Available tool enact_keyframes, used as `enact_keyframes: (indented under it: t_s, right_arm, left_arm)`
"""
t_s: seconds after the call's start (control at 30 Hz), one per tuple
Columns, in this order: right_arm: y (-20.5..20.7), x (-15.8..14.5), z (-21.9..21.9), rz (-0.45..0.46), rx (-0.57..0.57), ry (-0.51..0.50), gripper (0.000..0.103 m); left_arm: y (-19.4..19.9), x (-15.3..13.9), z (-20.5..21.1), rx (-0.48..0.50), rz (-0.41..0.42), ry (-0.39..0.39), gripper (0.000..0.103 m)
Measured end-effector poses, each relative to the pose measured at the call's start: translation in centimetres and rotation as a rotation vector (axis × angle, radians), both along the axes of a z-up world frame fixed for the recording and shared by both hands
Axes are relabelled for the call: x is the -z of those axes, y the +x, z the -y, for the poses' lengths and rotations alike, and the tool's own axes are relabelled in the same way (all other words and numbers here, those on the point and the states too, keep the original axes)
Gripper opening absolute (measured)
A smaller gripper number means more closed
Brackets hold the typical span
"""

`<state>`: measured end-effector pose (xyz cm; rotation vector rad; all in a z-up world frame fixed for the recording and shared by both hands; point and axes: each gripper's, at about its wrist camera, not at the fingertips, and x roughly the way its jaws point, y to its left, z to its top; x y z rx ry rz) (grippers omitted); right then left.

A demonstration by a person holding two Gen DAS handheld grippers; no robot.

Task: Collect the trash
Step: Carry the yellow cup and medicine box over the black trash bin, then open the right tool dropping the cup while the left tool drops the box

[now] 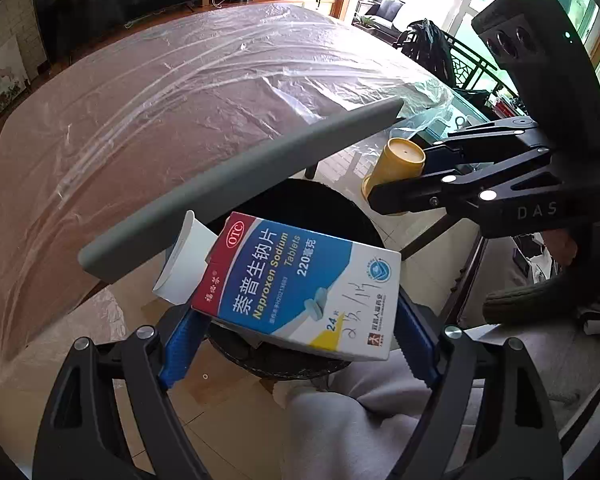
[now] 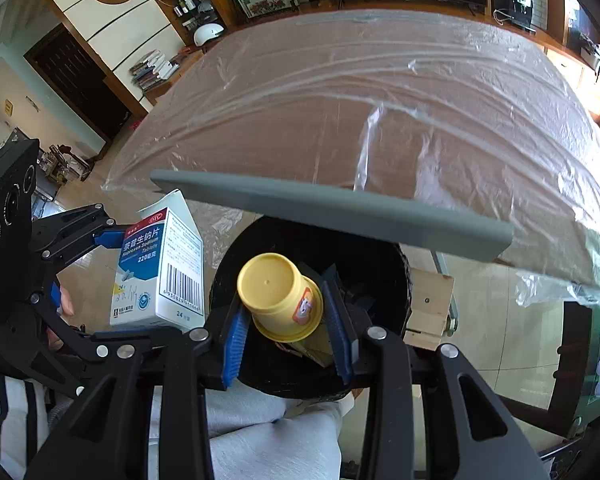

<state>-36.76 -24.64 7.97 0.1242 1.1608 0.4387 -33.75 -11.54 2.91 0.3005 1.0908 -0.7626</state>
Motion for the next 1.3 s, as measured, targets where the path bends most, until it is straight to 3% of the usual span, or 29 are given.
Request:
enact_keyframes:
  t_s: [0.4, 0.77, 0.83, 0.87, 0.97, 1.03, 1.3]
  right_arm:
    - [1.0, 4.3, -1.6, -0.063, 0.005, -0.068, 0.036]
    - [1.8, 5.9, -1.9, -0.09, 0.032, -0.087, 0.037]
    - [1.7, 5.8, -1.7, -0.089, 0.044, -0.09, 0.058]
    - [1.5, 5.7, -1.5, -0.081, 0.053, -0.094, 0.062]
    - [1.1, 5.3, -0.7, -0.07, 0.06, -0.094, 0.064]
    - [0.9, 5.0, -0.4, -0.061, 0.062, -0.101, 0.065]
    - [0.0, 1.1, 0.1, 0.019, 0.062, -0.1, 0.08]
  left_arm:
    - [1.5, 4.9, 0.6, -0.038, -0.074, 0.061, 0.085]
    - [3.0, 7.6, 1.0, -0.079, -0.112, 0.079, 0.086]
    - [3.6, 8.0, 0.9, -0.081, -0.162, 0.063, 0.087]
    - [3.8, 8.3, 0.8, -0.085, -0.188, 0.055, 0.09]
    - [3.7, 8.1, 0.9, -0.089, -0.168, 0.056, 0.093]
    - [3.4, 7.6, 1.0, -0.09, -0.148, 0.052, 0.101]
    - [2.6, 3.2, 0.7, -0.073, -0.09, -0.007, 0.101]
